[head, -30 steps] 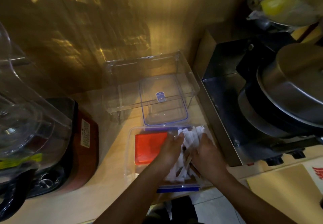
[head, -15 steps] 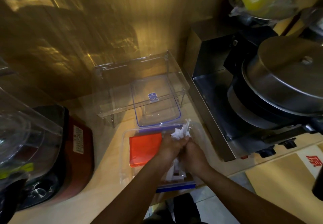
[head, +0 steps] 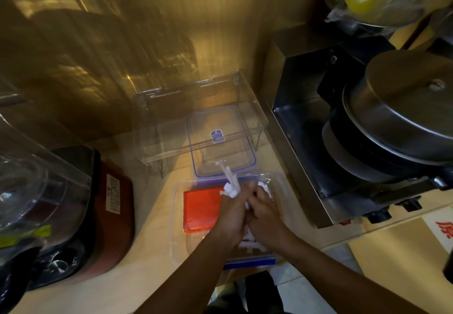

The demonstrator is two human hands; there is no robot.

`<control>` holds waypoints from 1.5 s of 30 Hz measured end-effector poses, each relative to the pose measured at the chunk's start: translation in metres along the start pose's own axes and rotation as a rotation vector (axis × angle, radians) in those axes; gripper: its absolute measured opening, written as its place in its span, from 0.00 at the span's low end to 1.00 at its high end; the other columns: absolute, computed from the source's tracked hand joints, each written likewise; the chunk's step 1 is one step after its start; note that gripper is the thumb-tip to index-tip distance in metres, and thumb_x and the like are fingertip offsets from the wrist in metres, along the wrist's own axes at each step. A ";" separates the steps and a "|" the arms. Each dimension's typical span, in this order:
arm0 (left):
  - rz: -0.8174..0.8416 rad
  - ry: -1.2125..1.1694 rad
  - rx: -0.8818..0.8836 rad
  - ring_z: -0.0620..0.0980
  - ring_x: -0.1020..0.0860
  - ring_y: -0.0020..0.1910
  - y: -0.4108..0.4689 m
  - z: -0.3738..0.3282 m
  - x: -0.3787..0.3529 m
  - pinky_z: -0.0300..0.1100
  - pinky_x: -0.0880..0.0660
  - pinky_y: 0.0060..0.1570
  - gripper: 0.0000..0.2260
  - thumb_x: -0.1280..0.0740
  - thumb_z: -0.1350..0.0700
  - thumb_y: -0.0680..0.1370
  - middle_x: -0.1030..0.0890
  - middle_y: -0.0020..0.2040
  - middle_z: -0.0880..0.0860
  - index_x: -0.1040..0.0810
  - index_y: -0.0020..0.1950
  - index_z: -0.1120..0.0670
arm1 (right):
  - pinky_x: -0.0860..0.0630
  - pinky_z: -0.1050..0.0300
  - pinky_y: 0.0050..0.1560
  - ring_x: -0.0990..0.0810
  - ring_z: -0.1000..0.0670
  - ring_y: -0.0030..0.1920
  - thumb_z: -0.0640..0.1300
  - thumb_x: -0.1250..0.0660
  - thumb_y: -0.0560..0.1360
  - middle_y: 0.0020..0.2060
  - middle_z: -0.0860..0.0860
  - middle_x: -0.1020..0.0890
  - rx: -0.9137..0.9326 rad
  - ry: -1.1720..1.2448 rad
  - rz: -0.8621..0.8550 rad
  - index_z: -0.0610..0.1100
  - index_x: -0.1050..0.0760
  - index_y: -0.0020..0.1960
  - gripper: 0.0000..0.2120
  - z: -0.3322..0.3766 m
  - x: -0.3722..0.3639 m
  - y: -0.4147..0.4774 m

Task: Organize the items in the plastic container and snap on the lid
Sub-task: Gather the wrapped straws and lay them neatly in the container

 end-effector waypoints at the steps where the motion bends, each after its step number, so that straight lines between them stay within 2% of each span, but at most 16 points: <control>1: -0.048 -0.067 0.007 0.60 0.23 0.47 0.001 -0.001 0.004 0.52 0.26 0.49 0.09 0.36 0.57 0.77 0.23 0.43 0.62 0.25 0.53 0.61 | 0.31 0.64 0.61 0.29 0.52 0.58 0.34 0.40 0.78 0.59 0.43 0.28 0.009 0.005 0.031 0.39 0.29 0.66 0.17 -0.001 -0.002 0.000; 4: -0.162 -0.152 -0.002 0.61 0.23 0.46 0.003 -0.010 0.020 0.56 0.27 0.51 0.11 0.35 0.57 0.77 0.23 0.45 0.63 0.25 0.56 0.61 | 0.30 0.62 0.61 0.29 0.51 0.60 0.35 0.36 0.76 0.58 0.49 0.28 -0.043 0.176 0.001 0.46 0.24 0.59 0.14 -0.005 0.011 -0.001; 6: -0.207 -0.118 -0.089 0.58 0.22 0.39 0.005 -0.019 0.032 0.56 0.25 0.50 0.05 0.33 0.58 0.75 0.21 0.37 0.58 0.20 0.42 0.57 | 0.27 0.61 0.55 0.25 0.50 0.55 0.32 0.37 0.75 0.51 0.50 0.26 -0.134 0.250 -0.105 0.45 0.22 0.51 0.11 -0.018 0.023 0.001; 8: -0.227 -0.090 -0.183 0.52 0.23 0.30 0.004 -0.029 0.044 0.48 0.23 0.40 0.09 0.33 0.60 0.75 0.22 0.28 0.52 0.23 0.34 0.54 | 0.26 0.58 0.51 0.23 0.47 0.50 0.31 0.38 0.75 0.46 0.49 0.24 -0.217 0.174 -0.138 0.41 0.22 0.48 0.09 -0.031 0.029 0.005; 11: -0.231 -0.119 -0.256 0.45 0.24 0.26 0.002 -0.039 0.058 0.40 0.24 0.31 0.07 0.35 0.61 0.76 0.24 0.26 0.49 0.26 0.38 0.55 | 0.30 0.64 0.43 0.23 0.51 0.46 0.35 0.39 0.76 0.47 0.47 0.20 -0.245 -0.020 0.031 0.42 0.21 0.46 0.08 -0.037 0.026 0.011; 16: -0.353 -0.123 -0.295 0.42 0.24 0.25 0.000 -0.052 0.075 0.41 0.27 0.35 0.07 0.32 0.60 0.74 0.23 0.26 0.46 0.25 0.36 0.52 | 0.28 0.56 0.52 0.23 0.48 0.55 0.40 0.35 0.72 0.55 0.48 0.21 0.063 -0.498 0.461 0.46 0.22 0.55 0.12 -0.034 0.012 0.012; 20: -0.389 -0.116 -0.345 0.47 0.26 0.30 -0.002 -0.059 0.084 0.45 0.27 0.41 0.08 0.32 0.59 0.74 0.25 0.28 0.50 0.25 0.35 0.53 | 0.27 0.53 0.52 0.24 0.47 0.57 0.53 0.32 0.71 0.58 0.49 0.24 -0.044 -0.562 0.455 0.47 0.27 0.60 0.20 -0.039 0.003 0.013; 23: -0.335 -0.181 -0.343 0.48 0.24 0.32 -0.005 -0.056 0.088 0.46 0.27 0.45 0.07 0.32 0.61 0.74 0.22 0.26 0.48 0.22 0.36 0.53 | 0.29 0.53 0.57 0.27 0.48 0.61 0.54 0.32 0.71 0.64 0.49 0.27 -0.009 -0.616 0.443 0.48 0.32 0.67 0.26 -0.040 -0.004 0.013; 27: -0.143 -0.279 -0.321 0.46 0.21 0.34 -0.010 -0.049 0.096 0.42 0.22 0.43 0.04 0.31 0.60 0.70 0.20 0.31 0.49 0.25 0.39 0.54 | 0.30 0.61 0.55 0.26 0.51 0.57 0.47 0.32 0.71 0.57 0.49 0.23 0.029 -0.087 0.372 0.49 0.23 0.57 0.15 -0.018 -0.001 0.011; 30: -0.086 -0.344 -0.319 0.45 0.23 0.32 -0.013 -0.043 0.101 0.40 0.23 0.39 0.05 0.32 0.58 0.70 0.22 0.29 0.48 0.26 0.35 0.51 | 0.26 0.55 0.59 0.23 0.43 0.58 0.33 0.38 0.74 0.55 0.43 0.20 -0.369 0.662 0.285 0.43 0.22 0.53 0.11 -0.006 0.001 0.012; 33: -0.061 -0.478 -0.313 0.45 0.23 0.32 -0.015 -0.041 0.104 0.39 0.22 0.37 0.05 0.33 0.59 0.70 0.22 0.30 0.48 0.25 0.35 0.51 | 0.20 0.52 0.52 0.20 0.41 0.57 0.44 0.40 0.78 0.55 0.40 0.19 -0.740 1.128 0.310 0.37 0.25 0.59 0.15 0.005 -0.009 0.010; 36: -0.027 -0.547 -0.293 0.45 0.20 0.31 -0.017 -0.038 0.098 0.39 0.21 0.34 0.04 0.33 0.59 0.70 0.21 0.30 0.49 0.25 0.37 0.52 | 0.19 0.55 0.37 0.14 0.47 0.46 0.55 0.38 0.77 0.47 0.44 0.14 -0.920 1.249 0.339 0.41 0.23 0.56 0.19 0.019 -0.015 0.008; 38: -0.018 -0.554 -0.266 0.46 0.20 0.31 -0.018 -0.033 0.089 0.39 0.21 0.34 0.05 0.33 0.60 0.71 0.20 0.31 0.50 0.24 0.36 0.53 | 0.18 0.52 0.36 0.14 0.46 0.43 0.58 0.37 0.76 0.44 0.44 0.13 -0.973 1.272 0.307 0.42 0.24 0.56 0.20 0.024 -0.018 0.008; 42: -0.017 -0.492 -0.208 0.49 0.19 0.33 -0.019 -0.023 0.073 0.42 0.20 0.36 0.09 0.33 0.59 0.73 0.19 0.31 0.51 0.21 0.32 0.52 | 0.19 0.53 0.44 0.16 0.47 0.52 0.56 0.34 0.74 0.50 0.47 0.14 -0.842 1.253 0.306 0.48 0.20 0.55 0.15 0.032 -0.021 0.010; 44: -0.041 -0.487 -0.197 0.52 0.20 0.38 -0.019 -0.023 0.071 0.48 0.21 0.44 0.02 0.32 0.58 0.71 0.20 0.36 0.54 0.23 0.39 0.54 | 0.21 0.65 0.44 0.19 0.57 0.55 0.53 0.29 0.70 0.51 0.62 0.17 -0.476 0.892 0.305 0.61 0.21 0.53 0.11 0.036 -0.010 0.011; 45: -0.067 -0.476 -0.190 0.54 0.21 0.40 -0.019 -0.022 0.071 0.50 0.23 0.47 0.03 0.32 0.57 0.71 0.21 0.39 0.56 0.24 0.43 0.55 | 0.23 0.66 0.49 0.23 0.61 0.58 0.52 0.27 0.69 0.55 0.67 0.21 -0.280 0.620 0.303 0.66 0.26 0.57 0.19 0.037 -0.004 0.011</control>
Point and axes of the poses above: each hand's wrist, its own y-axis towards the middle knuckle, its own x-axis out of the back of the hand, z = x × y, the point moved 3 cm from there along y, towards the middle knuckle
